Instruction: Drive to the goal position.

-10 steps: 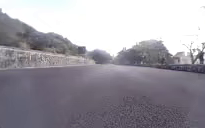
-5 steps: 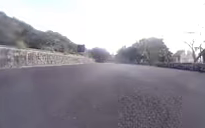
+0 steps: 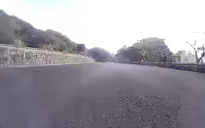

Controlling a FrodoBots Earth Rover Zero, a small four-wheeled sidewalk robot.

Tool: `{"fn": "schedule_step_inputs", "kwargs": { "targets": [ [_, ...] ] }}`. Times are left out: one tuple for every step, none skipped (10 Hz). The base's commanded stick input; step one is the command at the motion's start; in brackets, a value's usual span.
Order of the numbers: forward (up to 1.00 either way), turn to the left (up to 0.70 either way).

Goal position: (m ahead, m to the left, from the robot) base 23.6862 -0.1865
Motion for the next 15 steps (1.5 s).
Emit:
{"fn": "schedule_step_inputs", "kwargs": {
  "targets": [
    [0.7, 0.0],
    [0.7, 0.0],
    [0.7, 0.0],
    [0.7, 0.0],
    [0.7, 0.0],
    [0.7, 0.0],
    [0.7, 0.0],
    [0.7, 0.0],
    [0.7, 0.0],
    [0.7, 0.0],
    [0.7, 0.0],
    [0.7, 0.0],
    [0.7, 0.0],
    [0.7, 0.0],
    [0.7, 0.0]
  ]
}}
